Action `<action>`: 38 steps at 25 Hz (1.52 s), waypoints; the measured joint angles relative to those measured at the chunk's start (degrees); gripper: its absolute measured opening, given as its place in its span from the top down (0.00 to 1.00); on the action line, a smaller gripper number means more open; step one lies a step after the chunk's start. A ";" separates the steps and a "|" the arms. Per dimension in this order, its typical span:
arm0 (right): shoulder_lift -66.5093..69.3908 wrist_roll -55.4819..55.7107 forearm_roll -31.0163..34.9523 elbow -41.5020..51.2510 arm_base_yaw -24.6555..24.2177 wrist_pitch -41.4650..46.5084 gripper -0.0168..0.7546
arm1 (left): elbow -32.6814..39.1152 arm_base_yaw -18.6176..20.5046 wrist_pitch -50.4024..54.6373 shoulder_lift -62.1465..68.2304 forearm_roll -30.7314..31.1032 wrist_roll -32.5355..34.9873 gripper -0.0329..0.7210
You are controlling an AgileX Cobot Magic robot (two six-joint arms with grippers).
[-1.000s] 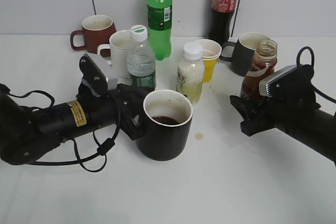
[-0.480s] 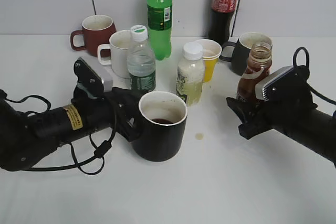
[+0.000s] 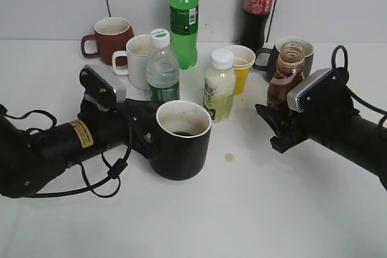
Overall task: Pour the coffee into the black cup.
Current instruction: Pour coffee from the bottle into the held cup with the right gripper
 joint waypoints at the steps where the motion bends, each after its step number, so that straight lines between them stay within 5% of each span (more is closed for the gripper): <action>1: -0.08 -0.27 -0.09 -0.32 0.00 0.00 0.33 | 0.00 0.00 0.00 0.00 -0.38 0.00 0.89; 9: -4.65 -6.66 -0.96 -4.82 1.73 2.25 0.33 | 0.01 1.00 -0.08 -2.70 -0.98 2.06 0.89; 20: -6.48 -30.51 9.18 -9.38 11.61 8.99 0.33 | 0.12 1.06 0.00 -4.63 0.21 2.36 0.89; 38: -6.59 -51.56 13.90 -9.98 11.98 4.89 0.33 | -1.64 0.02 -0.01 -4.69 4.77 2.36 0.89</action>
